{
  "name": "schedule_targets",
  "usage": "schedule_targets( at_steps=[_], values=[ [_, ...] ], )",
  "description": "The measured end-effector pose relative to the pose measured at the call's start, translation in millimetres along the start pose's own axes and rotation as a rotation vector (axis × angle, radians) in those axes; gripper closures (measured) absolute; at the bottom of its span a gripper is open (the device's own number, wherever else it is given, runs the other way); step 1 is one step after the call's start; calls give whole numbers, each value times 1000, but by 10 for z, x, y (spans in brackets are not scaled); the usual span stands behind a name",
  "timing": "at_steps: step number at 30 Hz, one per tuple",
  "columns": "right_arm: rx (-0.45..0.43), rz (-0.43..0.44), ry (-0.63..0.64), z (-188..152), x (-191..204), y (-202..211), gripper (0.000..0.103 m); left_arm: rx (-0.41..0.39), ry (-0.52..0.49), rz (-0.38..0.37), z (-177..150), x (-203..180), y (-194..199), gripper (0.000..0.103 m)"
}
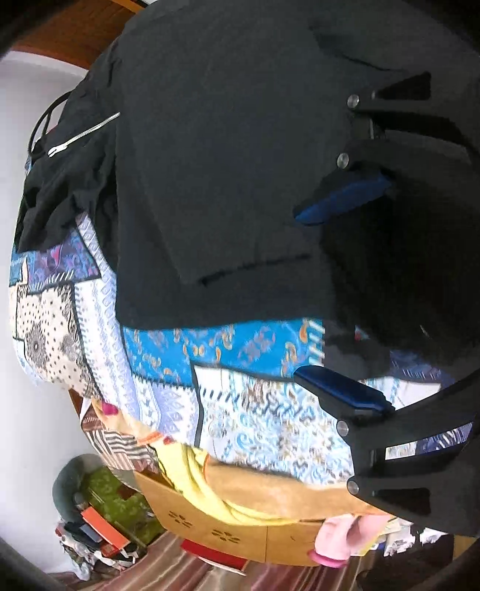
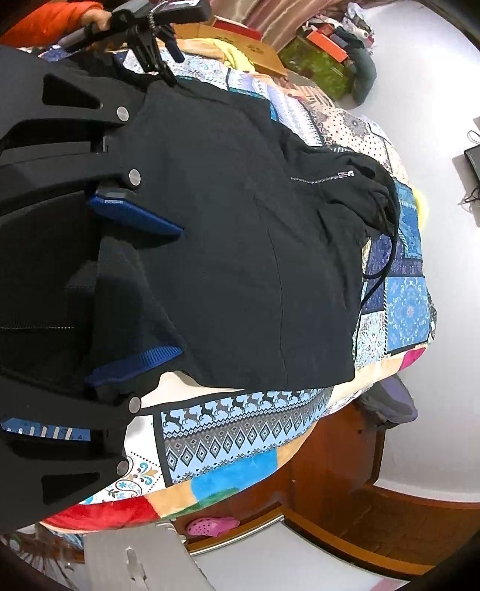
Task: Fold large clothes
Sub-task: 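Grasp the hoodie hem with both grippers and lift it toward the hood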
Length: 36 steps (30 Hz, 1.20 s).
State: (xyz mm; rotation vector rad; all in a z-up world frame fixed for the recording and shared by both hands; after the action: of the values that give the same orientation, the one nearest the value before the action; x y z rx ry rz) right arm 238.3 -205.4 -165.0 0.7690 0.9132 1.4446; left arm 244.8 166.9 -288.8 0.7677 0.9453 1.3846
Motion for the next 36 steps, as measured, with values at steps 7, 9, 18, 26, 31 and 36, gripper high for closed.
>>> schedule_targets(
  at_steps=[7, 9, 18, 26, 31, 36],
  values=[
    [-92, 21, -24, 310, -33, 246, 44, -134, -31, -12, 377, -65, 510, 24],
    [-119, 31, -23, 458, -24, 332, 44, -186, -35, -29, 541, -133, 653, 23],
    [-225, 46, 22, 1024, 157, 554, 44, -317, -50, -146, 1321, -518, 883, 19],
    [-223, 76, 53, 1465, 429, 331, 44, -316, -101, -170, 1939, -745, 674, 19],
    [-188, 36, 80, 1775, 622, -73, 44, -266, -24, -219, 2292, -710, 295, 19],
    [-165, -18, 102, 2053, 797, -520, 44, -202, 89, -275, 2607, -585, -178, 19]
  ],
)
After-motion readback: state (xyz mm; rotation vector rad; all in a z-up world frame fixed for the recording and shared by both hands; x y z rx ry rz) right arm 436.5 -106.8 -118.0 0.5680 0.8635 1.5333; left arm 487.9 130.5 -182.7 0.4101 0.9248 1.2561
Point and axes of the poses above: each gripper's, at about its wrist camera, not at the fingertips, and y roughly against the way its jaws point, x to its left, z to its top, the point moved 6 cm from there along -y, roughly the way its jaws point, and after that the axes turned 13 degrees about -z, right-handed, at the moved point
